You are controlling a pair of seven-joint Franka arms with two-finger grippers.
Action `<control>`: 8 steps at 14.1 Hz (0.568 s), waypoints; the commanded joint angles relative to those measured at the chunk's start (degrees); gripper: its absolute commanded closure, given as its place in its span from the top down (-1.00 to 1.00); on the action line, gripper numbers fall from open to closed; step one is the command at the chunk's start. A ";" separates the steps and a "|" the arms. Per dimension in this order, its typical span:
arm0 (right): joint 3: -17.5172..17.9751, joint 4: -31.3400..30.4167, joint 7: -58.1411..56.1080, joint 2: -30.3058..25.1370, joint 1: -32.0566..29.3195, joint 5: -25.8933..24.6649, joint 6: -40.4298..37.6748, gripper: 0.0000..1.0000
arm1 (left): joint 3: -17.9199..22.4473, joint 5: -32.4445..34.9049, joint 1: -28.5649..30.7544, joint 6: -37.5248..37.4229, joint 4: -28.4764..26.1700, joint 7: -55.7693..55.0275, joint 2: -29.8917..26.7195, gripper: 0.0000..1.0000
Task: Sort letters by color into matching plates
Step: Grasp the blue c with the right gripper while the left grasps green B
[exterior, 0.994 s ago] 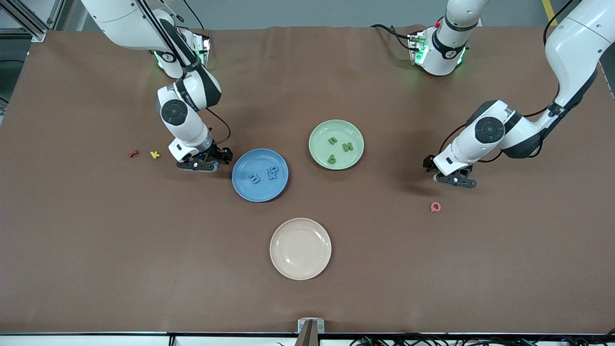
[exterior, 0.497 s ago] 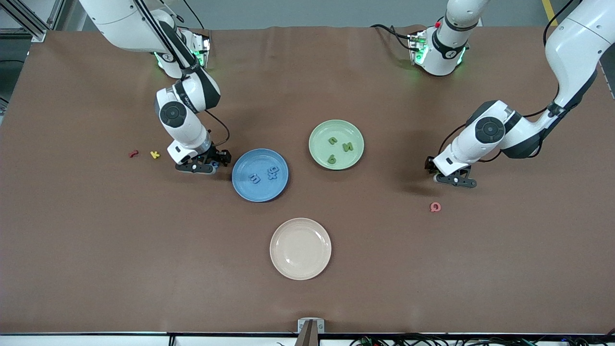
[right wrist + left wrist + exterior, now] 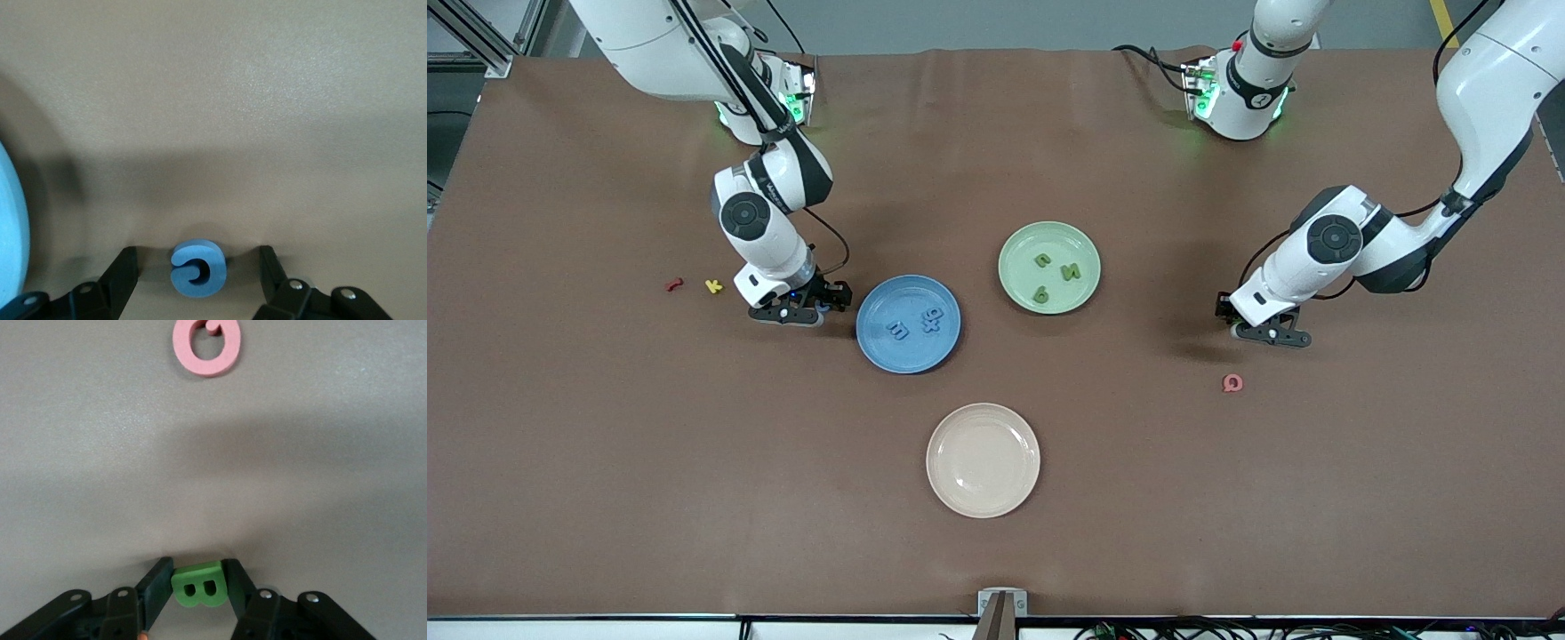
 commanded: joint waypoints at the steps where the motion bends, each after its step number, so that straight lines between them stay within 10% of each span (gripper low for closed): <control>1: -0.06 0.78 0.80 1.14 -0.38 -1.38 0.20 0.44 | 0.66 2.12 -1.82 1.19 0.62 -4.62 1.16 -0.41; 8: -0.06 0.78 0.89 1.05 -0.47 -1.38 -0.15 -0.12 | -1.54 1.16 -11.21 -0.29 3.61 -21.75 0.72 -0.41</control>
